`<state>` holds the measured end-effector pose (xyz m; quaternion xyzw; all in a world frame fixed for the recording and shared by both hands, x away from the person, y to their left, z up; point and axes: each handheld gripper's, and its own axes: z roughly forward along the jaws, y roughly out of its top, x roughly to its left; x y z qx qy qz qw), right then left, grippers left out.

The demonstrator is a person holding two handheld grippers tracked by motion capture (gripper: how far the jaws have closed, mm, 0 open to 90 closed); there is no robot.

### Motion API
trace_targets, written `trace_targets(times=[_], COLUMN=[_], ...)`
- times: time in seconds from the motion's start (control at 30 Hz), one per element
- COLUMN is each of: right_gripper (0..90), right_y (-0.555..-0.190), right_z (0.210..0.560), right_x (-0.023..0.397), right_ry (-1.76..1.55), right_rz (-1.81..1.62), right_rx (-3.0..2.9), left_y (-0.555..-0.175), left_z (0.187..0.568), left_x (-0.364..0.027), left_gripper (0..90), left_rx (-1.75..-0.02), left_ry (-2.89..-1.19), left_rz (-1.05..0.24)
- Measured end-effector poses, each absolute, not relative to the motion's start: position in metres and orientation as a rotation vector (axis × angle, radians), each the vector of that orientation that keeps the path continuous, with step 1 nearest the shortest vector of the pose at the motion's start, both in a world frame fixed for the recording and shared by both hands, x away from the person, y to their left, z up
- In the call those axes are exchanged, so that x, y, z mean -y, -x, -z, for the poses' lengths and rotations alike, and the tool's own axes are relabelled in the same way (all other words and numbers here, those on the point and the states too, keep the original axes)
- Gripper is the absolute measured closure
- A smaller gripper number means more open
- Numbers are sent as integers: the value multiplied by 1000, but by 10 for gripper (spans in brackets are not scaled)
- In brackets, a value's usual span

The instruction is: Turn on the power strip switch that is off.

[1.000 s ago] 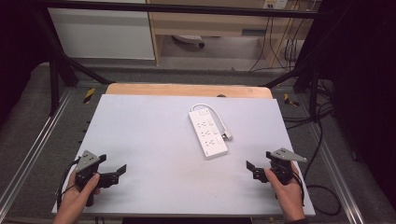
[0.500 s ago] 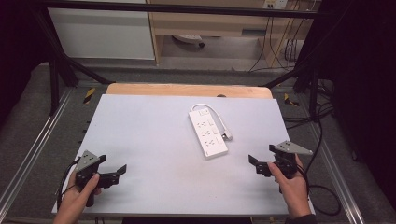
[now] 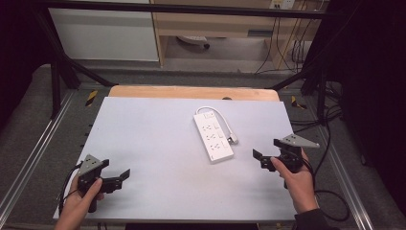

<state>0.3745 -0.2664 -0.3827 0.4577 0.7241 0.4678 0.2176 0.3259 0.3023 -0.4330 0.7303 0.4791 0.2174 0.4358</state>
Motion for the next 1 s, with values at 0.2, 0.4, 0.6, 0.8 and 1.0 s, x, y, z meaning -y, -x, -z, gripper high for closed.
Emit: trace_targets(times=[0.2, 0.4, 0.6, 0.8, 1.0], right_gripper=[42, 40, 38, 32, 30], right_y=[-381, -389, -395, -402, -410], right_z=[377, 371, 368, 364, 360], right_x=[265, 261, 259, 255, 250], right_ry=[-1277, -1269, -1265, -1257, -1244], right_rz=[-1331, -1327, -1331, -1348, -1356], right_rx=[-1990, -1981, -1978, -1973, -1969], left_y=[-326, -326, -326, -326, -326], left_z=[433, 433, 434, 434, 434], left_x=[-302, -302, -302, -302, -302], left_gripper=[76, 76, 76, 76, 76], left_rx=[-1195, -1196, -1196, -1197, -1194], left_ry=[-1820, -1821, -1823, -1826, -1827], left_rz=[-537, -534, -532, -531, -530])
